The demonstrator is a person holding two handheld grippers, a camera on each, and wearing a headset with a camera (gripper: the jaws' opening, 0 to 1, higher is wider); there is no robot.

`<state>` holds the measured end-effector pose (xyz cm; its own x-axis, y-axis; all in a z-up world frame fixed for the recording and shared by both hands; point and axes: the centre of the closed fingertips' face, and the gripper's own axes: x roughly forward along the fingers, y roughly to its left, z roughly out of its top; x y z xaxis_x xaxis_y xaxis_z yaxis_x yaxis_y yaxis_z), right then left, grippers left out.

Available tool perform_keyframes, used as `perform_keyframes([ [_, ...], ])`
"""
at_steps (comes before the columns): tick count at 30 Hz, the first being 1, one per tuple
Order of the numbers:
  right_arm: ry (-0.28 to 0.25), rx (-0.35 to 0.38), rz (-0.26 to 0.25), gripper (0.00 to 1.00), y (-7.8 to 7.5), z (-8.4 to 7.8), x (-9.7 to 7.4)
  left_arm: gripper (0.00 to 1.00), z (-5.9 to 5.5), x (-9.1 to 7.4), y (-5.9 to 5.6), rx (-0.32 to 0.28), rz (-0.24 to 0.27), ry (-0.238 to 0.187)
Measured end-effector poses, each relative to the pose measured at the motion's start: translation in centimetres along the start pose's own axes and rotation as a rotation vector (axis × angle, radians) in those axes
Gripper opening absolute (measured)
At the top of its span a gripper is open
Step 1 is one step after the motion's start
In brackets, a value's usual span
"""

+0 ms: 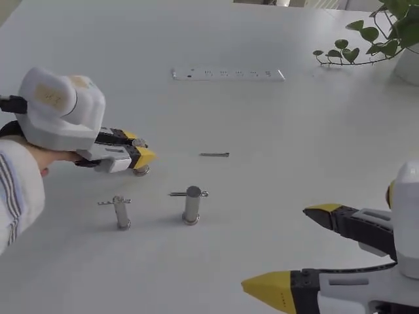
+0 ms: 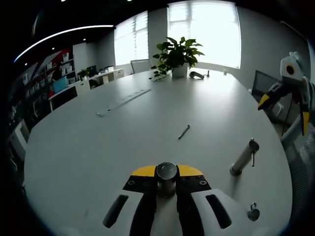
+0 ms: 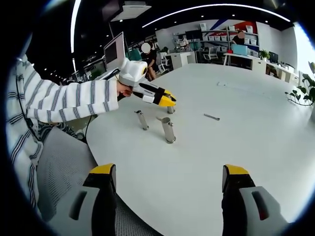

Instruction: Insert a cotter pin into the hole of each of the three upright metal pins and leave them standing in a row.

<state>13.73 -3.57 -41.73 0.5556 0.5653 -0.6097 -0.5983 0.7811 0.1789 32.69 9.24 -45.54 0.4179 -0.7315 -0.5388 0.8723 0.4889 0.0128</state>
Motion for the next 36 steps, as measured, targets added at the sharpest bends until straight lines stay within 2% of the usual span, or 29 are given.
perform_keyframes([
  [4,-0.004,-0.001,-0.003,0.87,0.0,0.1,-0.1,0.10,0.0,-0.5,0.2,-0.010,0.014,-0.003],
  [9,-0.009,-0.010,0.000,0.88,0.3,0.3,0.0,0.10,0.8,-1.7,0.5,-0.049,0.036,-0.022],
  [10,-0.009,-0.012,0.001,0.88,0.3,0.3,0.0,0.10,0.9,-2.0,0.6,-0.097,0.049,-0.022],
  [11,-0.009,-0.012,0.001,0.88,0.4,0.4,0.0,0.10,1.1,-2.4,0.6,-0.171,0.050,-0.032],
  [12,-0.010,-0.012,0.002,0.87,0.4,0.4,0.1,0.10,1.6,-2.8,0.9,-0.179,0.054,-0.057],
  [13,-0.011,-0.013,0.003,0.88,0.5,0.4,0.1,0.10,1.8,-3.1,0.9,-0.158,0.056,-0.059],
  [15,-0.010,-0.017,0.004,0.88,0.6,0.4,0.2,0.10,2.1,-3.7,0.9,-0.153,0.060,-0.064],
  [19,-0.012,-0.020,0.016,0.88,1.0,0.5,0.3,0.10,3.4,-5.3,0.9,-0.155,0.065,-0.104],
  [25,-0.018,-0.029,0.029,0.88,1.4,0.9,0.5,0.10,4.7,-7.1,0.4,-0.120,0.066,-0.121],
  [28,-0.018,-0.030,0.035,0.88,1.6,1.0,0.6,0.10,5.4,-8.0,-0.2,-0.119,0.051,-0.133],
  [33,-0.019,-0.050,0.051,0.88,2.1,1.2,0.6,0.10,6.3,-9.0,-1.4,-0.072,0.039,-0.140],
  [36,-0.020,-0.054,0.055,0.87,2.2,1.3,0.7,0.10,6.8,-9.7,-1.8,-0.074,0.027,-0.159],
])
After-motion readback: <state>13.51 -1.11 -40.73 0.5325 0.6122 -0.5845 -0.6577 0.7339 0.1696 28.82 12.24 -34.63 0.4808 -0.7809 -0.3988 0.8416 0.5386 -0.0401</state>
